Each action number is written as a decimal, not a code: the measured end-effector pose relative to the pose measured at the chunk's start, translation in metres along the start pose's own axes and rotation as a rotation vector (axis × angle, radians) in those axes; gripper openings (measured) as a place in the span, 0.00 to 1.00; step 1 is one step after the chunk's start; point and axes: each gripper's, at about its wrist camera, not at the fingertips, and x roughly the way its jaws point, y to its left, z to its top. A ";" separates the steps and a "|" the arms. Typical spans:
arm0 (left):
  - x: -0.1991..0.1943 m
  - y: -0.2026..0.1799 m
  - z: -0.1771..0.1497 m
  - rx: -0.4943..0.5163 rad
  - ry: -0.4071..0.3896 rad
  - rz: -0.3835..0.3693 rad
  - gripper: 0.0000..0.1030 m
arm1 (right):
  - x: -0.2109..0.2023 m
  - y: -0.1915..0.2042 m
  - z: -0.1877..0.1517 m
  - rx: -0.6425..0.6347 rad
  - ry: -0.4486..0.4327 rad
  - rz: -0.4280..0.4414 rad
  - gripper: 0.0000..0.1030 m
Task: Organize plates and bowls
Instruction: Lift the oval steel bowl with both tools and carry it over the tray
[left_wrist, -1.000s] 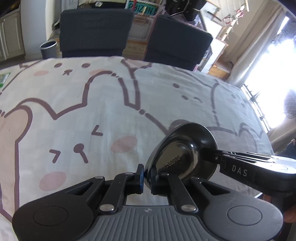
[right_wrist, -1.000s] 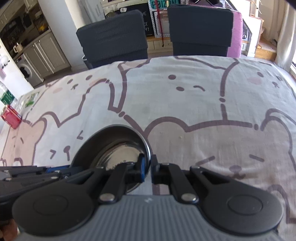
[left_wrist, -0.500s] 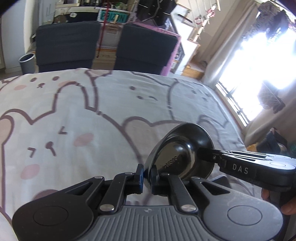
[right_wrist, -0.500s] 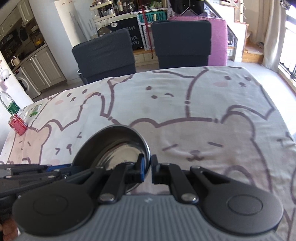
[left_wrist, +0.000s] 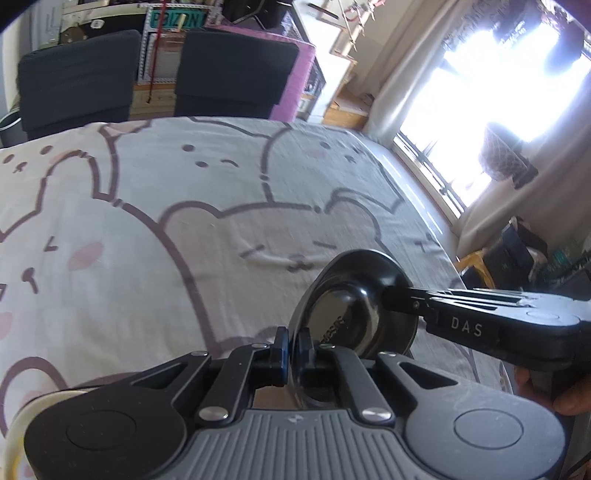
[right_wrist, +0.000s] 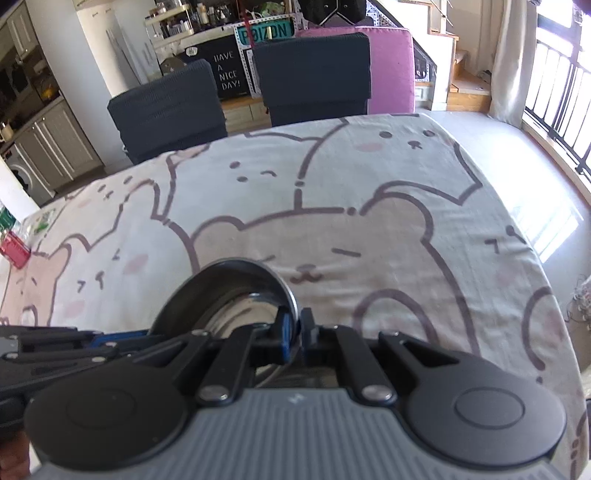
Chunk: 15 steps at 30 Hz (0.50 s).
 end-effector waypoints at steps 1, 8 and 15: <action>0.003 -0.002 -0.001 0.003 0.009 -0.004 0.04 | 0.000 -0.002 -0.002 0.000 0.005 0.000 0.07; 0.021 -0.013 -0.006 0.028 0.052 -0.001 0.04 | 0.011 -0.008 -0.014 -0.039 0.062 -0.037 0.05; 0.036 -0.026 -0.010 0.058 0.089 -0.013 0.04 | 0.019 -0.025 -0.019 -0.024 0.108 -0.051 0.05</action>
